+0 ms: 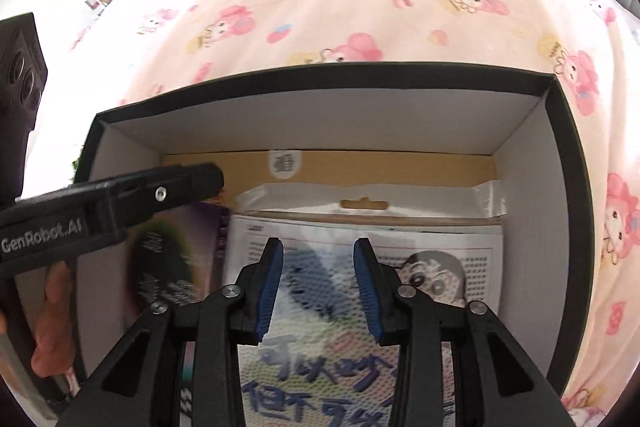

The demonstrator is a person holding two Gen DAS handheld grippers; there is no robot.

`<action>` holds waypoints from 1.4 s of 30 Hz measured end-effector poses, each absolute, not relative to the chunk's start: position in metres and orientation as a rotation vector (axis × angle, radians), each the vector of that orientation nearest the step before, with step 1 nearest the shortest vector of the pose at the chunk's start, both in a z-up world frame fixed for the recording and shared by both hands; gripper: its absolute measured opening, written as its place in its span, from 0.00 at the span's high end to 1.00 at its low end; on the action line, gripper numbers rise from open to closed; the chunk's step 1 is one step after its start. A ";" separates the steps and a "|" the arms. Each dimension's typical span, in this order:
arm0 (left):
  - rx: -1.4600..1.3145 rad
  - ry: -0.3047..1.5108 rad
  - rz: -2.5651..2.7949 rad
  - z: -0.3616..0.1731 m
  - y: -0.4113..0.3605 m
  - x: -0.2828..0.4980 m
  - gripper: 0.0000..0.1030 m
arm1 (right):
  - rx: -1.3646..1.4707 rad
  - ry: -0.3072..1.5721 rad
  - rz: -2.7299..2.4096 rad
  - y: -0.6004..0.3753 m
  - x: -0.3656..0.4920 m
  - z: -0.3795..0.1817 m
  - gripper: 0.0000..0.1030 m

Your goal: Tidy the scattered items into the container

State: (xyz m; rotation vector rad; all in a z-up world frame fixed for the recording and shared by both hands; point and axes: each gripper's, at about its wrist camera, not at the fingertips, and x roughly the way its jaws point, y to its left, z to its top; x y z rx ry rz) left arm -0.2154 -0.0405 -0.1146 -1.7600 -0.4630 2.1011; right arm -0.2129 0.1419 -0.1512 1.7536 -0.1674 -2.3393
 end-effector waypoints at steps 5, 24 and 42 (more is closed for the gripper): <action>-1.742 -0.505 2.015 -0.121 -0.025 -0.217 0.57 | 1.744 -0.168 -2.373 0.162 -0.199 -0.145 0.67; -1.877 -0.380 1.934 -0.132 -0.003 -0.200 0.54 | 1.754 -0.187 -2.420 0.169 -0.166 -0.138 0.67; -1.741 -0.397 2.077 -0.112 -0.009 -0.215 0.47 | 1.710 -0.206 -2.393 0.167 -0.180 -0.128 0.67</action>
